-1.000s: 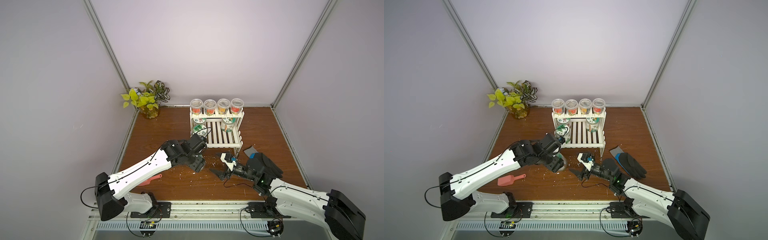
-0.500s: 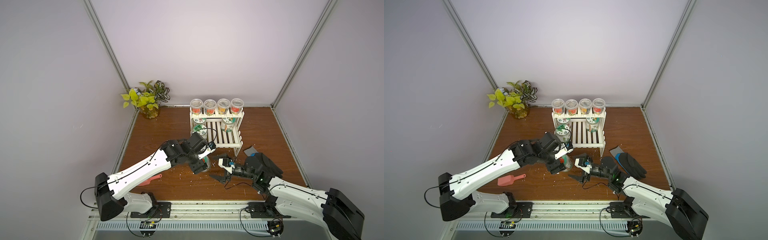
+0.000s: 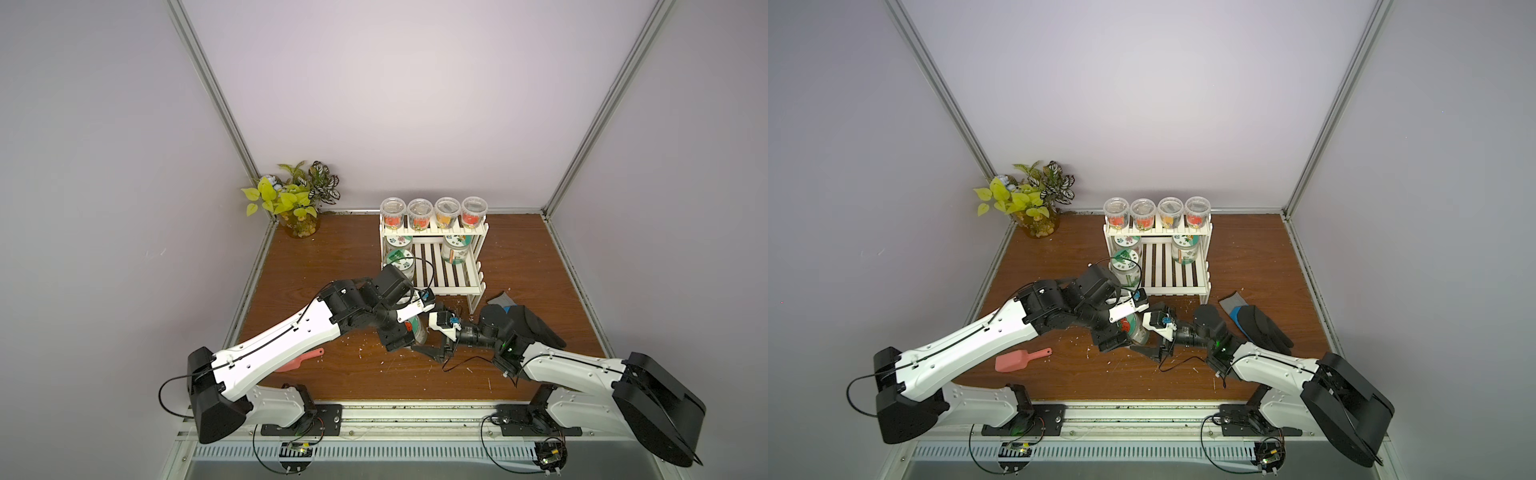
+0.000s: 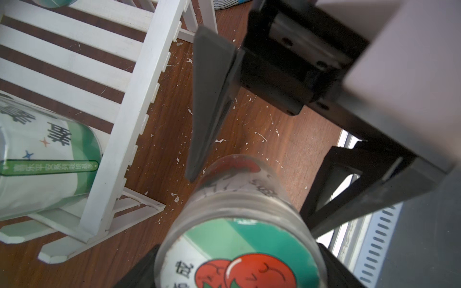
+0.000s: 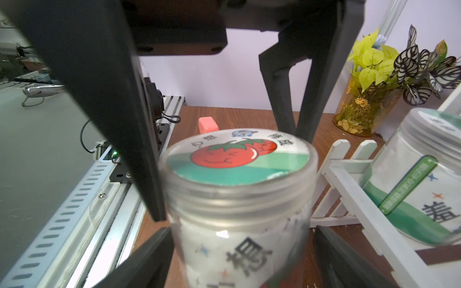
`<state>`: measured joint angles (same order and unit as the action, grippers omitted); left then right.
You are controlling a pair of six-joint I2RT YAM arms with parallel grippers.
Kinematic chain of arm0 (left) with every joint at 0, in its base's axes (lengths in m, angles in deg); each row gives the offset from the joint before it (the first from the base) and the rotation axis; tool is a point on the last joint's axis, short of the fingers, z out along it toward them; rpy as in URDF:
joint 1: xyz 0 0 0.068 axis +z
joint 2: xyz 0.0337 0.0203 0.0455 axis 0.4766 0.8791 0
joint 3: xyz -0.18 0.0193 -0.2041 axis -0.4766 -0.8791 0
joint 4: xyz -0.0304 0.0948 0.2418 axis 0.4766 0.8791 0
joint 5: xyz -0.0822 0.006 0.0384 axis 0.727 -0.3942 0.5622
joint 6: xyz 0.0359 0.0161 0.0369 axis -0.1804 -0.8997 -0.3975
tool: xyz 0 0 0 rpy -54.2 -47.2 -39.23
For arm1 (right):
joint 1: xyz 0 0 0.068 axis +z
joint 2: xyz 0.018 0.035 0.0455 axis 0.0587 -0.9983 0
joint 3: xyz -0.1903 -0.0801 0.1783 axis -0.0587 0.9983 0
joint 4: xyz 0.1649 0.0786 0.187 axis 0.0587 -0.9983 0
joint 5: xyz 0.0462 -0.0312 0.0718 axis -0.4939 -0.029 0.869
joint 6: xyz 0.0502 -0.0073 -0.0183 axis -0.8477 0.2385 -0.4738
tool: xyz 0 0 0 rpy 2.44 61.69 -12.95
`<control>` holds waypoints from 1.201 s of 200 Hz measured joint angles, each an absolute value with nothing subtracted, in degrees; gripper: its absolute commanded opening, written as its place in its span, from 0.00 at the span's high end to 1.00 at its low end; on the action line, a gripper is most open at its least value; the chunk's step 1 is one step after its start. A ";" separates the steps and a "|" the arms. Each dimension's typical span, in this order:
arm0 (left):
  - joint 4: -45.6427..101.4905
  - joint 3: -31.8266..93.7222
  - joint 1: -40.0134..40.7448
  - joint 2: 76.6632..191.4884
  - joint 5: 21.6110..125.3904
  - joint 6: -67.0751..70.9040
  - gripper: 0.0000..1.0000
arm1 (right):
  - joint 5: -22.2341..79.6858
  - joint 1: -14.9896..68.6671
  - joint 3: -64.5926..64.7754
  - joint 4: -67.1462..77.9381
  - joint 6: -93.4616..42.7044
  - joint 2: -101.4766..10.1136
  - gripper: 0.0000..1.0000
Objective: Place the seed container on the shelf
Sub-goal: Pick up the seed jar at the center of the board.
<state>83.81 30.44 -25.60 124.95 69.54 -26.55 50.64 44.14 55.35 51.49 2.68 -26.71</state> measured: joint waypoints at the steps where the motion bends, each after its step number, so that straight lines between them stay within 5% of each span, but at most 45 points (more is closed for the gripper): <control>1: 83.81 30.44 -25.60 124.95 69.54 -26.55 0.29 | 50.73 44.14 55.33 51.54 2.68 -26.77 0.05; 63: 83.70 30.44 -25.60 124.56 70.31 -26.55 0.23 | 53.41 44.12 55.06 55.97 1.04 -30.07 0.15; 114: 78.93 27.27 -25.60 120.27 70.05 -24.93 0.00 | 54.09 44.14 55.09 61.35 -3.11 -31.97 0.22; 213: 67.61 15.60 -23.43 109.98 69.15 -16.72 0.00 | 53.24 44.12 57.23 67.27 -9.51 -32.28 0.22; 240: 66.06 14.79 -23.17 110.13 71.18 -15.99 0.12 | 53.15 44.10 57.34 68.26 -10.61 -32.28 0.22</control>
